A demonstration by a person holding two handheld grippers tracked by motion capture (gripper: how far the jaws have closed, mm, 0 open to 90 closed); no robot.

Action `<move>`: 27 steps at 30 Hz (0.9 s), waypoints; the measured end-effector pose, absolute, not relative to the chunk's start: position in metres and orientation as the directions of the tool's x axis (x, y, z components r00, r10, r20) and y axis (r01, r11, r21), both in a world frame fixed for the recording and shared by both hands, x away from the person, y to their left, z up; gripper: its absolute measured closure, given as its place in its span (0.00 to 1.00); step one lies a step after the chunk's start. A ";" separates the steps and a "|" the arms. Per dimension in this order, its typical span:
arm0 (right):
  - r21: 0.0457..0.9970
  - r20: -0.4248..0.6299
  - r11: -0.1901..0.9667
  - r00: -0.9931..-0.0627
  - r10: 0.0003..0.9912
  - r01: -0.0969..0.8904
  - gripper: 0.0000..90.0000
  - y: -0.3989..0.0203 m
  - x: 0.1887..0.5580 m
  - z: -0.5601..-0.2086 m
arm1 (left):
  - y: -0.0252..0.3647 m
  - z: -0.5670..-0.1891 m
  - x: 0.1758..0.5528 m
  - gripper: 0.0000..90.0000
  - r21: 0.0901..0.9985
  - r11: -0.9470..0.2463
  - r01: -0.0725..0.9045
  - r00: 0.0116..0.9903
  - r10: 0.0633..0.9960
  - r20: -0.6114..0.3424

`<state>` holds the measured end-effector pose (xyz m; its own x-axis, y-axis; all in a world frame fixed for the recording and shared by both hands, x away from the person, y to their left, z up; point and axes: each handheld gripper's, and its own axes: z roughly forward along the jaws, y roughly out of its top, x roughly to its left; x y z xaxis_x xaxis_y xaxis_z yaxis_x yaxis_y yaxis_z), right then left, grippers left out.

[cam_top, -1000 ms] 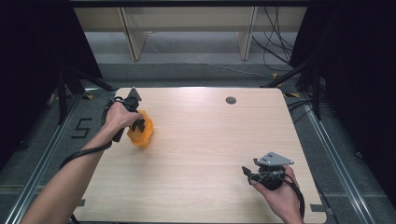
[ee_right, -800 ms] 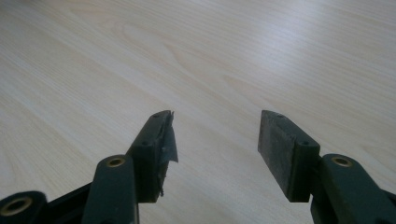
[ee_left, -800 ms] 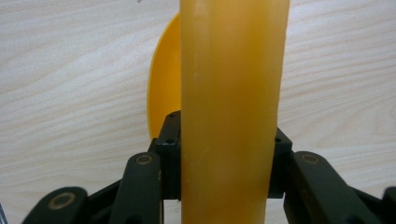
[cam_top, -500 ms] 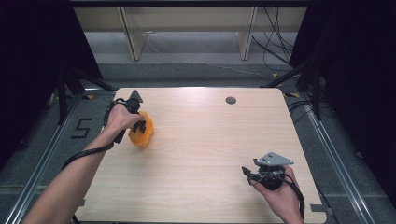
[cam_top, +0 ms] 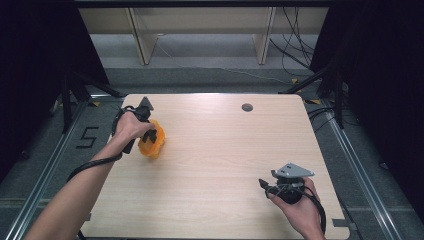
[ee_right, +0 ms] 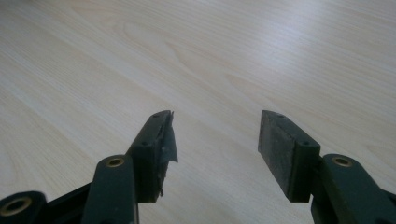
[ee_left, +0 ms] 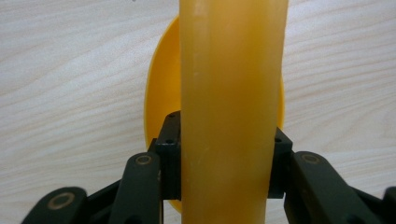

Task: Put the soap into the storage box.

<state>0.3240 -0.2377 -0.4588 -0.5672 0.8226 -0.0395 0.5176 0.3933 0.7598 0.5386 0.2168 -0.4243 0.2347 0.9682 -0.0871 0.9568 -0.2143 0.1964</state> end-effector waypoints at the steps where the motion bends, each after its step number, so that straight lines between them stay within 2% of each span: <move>1: 0.759 -0.037 0.391 -0.565 0.824 0.520 0.50 -0.238 0.324 -0.459 | 0.217 -0.424 0.539 0.67 0.198 -0.216 0.956 0.236 0.968 -0.086; 4: 0.760 -0.032 0.386 -0.563 0.826 0.523 0.50 -0.237 0.324 -0.459 | 0.217 -0.422 0.539 0.66 0.205 -0.221 0.953 0.242 0.966 -0.085; 5: 0.760 -0.033 0.386 -0.563 0.826 0.522 0.50 -0.237 0.324 -0.459 | 0.214 -0.421 0.537 0.66 0.212 -0.171 0.962 0.195 0.976 -0.099; 13: 0.757 -0.010 0.369 -0.556 0.831 0.539 0.50 -0.236 0.323 -0.458 | 0.212 -0.418 0.536 0.62 0.211 -0.178 0.961 0.201 0.975 -0.096; 19: 0.764 -0.042 0.388 -0.560 0.827 0.516 0.50 -0.237 0.324 -0.460 | 0.211 -0.418 0.536 0.61 0.215 -0.181 0.960 0.206 0.974 -0.096; 22: 0.759 -0.036 0.392 -0.567 0.823 0.520 0.50 -0.237 0.325 -0.460 | 0.214 -0.417 0.537 0.57 0.225 -0.237 0.945 0.259 0.963 -0.075; 27: 0.762 -0.054 0.397 -0.560 0.827 0.512 0.50 -0.238 0.324 -0.459 | 0.211 -0.414 0.533 0.51 0.254 -0.204 0.946 0.231 0.969 -0.083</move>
